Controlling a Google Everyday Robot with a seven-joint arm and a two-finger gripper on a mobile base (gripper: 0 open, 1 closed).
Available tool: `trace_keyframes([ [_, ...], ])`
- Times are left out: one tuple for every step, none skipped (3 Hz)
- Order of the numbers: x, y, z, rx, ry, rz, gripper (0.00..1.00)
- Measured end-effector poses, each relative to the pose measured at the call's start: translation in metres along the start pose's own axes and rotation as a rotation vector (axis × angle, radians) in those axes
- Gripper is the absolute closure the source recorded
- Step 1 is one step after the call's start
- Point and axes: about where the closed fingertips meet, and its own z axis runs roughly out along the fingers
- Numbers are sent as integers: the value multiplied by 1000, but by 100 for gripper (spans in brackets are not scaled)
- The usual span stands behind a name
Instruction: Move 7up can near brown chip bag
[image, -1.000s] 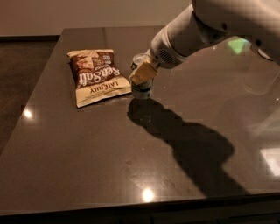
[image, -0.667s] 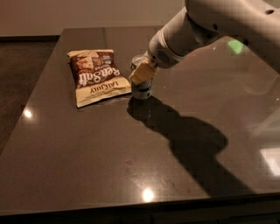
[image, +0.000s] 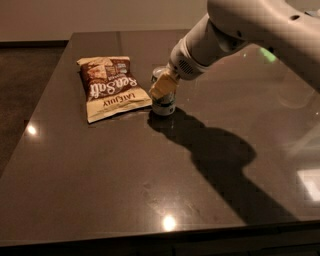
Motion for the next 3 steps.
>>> trace_keyframes([
  [3, 1, 3, 5, -25, 9, 59],
  [2, 2, 3, 4, -25, 7, 36],
  [1, 3, 4, 2, -25, 5, 13],
])
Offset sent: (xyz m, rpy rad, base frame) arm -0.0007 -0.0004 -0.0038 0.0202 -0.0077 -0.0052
